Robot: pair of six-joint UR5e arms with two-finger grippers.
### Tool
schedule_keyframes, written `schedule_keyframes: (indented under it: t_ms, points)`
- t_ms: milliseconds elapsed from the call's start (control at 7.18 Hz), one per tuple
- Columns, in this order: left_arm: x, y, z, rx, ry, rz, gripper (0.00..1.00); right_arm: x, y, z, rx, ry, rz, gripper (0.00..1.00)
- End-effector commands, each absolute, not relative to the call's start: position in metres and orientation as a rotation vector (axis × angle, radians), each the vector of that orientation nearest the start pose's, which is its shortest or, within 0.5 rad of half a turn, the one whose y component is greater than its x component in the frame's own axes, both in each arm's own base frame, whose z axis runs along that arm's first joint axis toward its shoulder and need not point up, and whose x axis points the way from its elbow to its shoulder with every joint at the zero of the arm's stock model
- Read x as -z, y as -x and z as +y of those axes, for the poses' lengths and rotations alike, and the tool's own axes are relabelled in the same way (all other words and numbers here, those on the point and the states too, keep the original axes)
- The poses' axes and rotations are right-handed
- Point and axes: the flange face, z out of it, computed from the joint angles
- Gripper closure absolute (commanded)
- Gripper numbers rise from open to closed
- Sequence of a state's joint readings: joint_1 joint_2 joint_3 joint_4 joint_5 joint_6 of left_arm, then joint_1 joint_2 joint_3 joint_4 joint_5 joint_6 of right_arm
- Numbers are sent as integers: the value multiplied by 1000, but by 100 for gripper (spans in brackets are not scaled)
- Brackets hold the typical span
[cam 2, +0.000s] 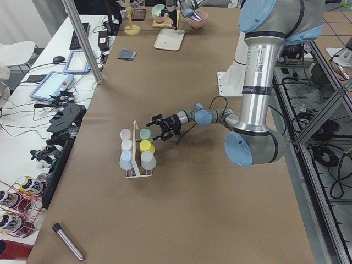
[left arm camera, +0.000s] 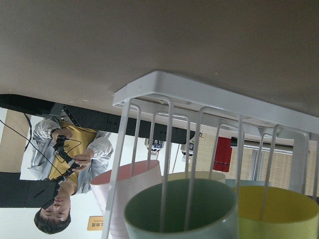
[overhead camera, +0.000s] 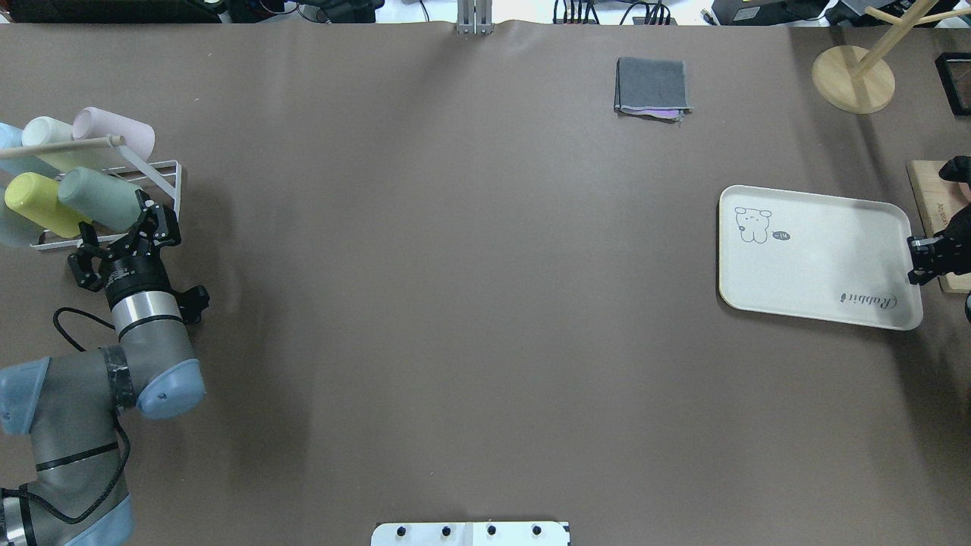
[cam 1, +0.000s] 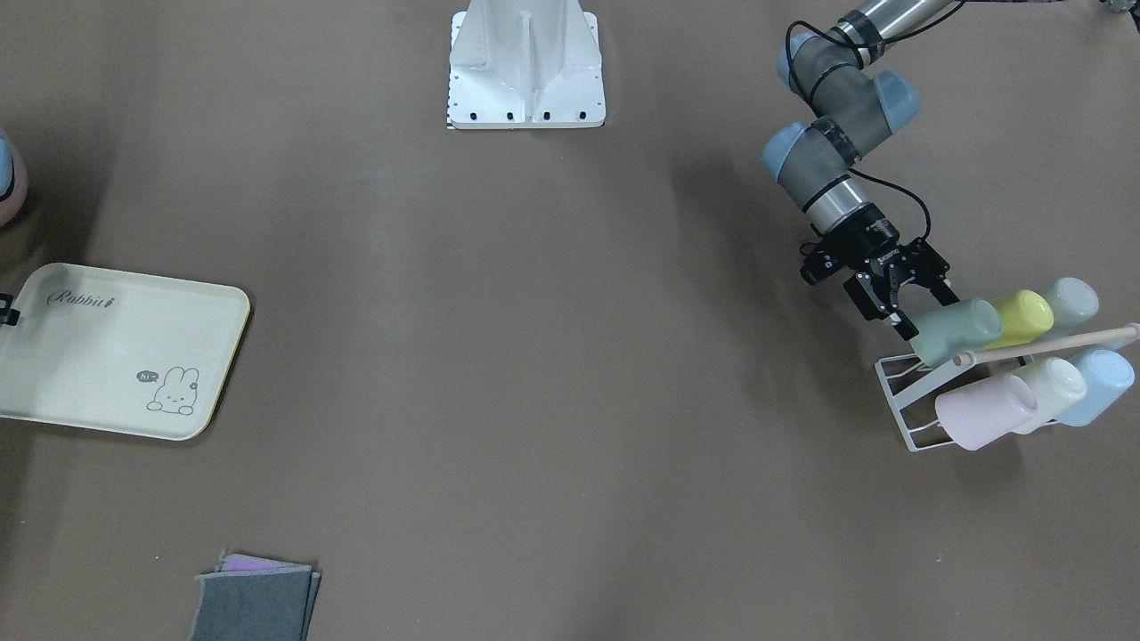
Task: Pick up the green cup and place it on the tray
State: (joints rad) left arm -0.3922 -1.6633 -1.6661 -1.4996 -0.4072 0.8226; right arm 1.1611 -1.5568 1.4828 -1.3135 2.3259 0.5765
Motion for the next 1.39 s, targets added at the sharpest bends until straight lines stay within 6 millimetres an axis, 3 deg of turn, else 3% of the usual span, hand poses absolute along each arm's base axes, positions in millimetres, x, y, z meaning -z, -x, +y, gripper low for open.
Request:
schedule_keyframes:
  t_ms: [0,278,975,1114,1253]
  points:
    - [-541,-399,-408,-1670,-362,-1298,2,-641,136,-488,-75,176,-819,100]
    - [-540,-398,-408,-1653,-390,-1288,2,-597,129,-490,-54,130,-903,100]
    - [-549,-389,-412,-1657,-362,-1279,2,-568,130,-490,-25,84,-930,100]
    - [-550,-390,-412,-1659,-359,-1280,2,-559,139,-488,1,72,-930,100]
    - [-550,-389,-412,-1661,-357,-1281,2,-536,161,-484,52,53,-940,100]
